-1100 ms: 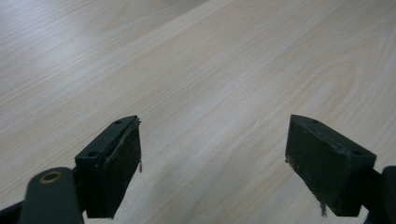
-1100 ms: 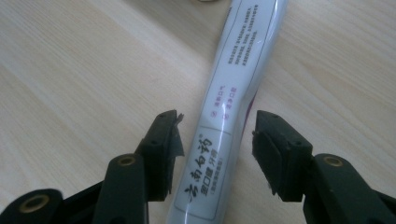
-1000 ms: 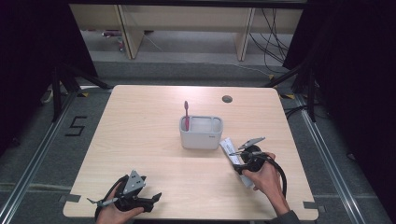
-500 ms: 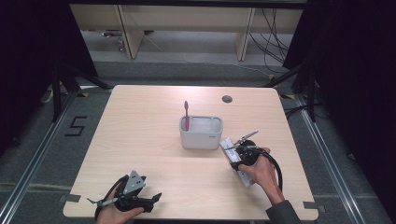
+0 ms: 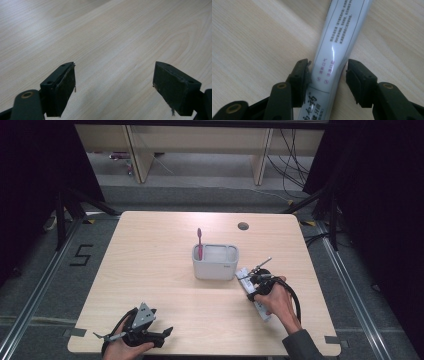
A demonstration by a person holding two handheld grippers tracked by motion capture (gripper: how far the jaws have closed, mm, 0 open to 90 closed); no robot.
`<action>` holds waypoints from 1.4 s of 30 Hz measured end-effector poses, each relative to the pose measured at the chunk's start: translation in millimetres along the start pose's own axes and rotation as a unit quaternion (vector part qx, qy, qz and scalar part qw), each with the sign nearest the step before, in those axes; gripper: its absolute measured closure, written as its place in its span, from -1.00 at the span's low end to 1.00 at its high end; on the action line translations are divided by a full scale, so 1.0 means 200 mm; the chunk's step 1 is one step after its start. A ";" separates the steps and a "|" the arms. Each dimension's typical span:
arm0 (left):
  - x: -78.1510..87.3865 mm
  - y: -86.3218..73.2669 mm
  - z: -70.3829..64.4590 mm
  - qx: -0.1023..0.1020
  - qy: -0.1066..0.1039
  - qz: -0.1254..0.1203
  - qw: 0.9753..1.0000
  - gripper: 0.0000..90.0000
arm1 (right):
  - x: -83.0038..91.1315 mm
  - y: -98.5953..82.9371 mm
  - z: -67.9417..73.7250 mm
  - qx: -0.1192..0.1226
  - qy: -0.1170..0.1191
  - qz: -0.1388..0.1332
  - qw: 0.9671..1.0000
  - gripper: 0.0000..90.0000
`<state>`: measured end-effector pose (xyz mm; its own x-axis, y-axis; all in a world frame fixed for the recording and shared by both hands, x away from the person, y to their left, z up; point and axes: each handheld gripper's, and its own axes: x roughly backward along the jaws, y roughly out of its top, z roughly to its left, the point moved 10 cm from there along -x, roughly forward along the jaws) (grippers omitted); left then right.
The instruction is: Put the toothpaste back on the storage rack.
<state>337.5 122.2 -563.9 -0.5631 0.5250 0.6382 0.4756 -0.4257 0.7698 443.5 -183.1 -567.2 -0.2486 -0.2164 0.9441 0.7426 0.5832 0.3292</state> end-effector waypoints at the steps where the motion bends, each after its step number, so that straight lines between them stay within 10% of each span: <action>1: 0.00 0.00 0.00 0.000 0.000 -0.001 1.000 -0.60 | 0.00 0.00 0.00 0.000 -0.004 0.001 1.000 0.19; 42: 0.01 0.00 -0.01 -0.013 -0.005 0.006 1.000 -0.60 | -0.02 0.01 -0.08 -0.024 -0.014 0.093 0.995 0.49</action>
<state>335.7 122.4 -563.8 -0.5504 0.5276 0.6471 0.4649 -0.4501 0.7624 457.0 -193.9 -570.4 -0.1209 -0.0868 0.9889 0.8061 0.5728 0.1488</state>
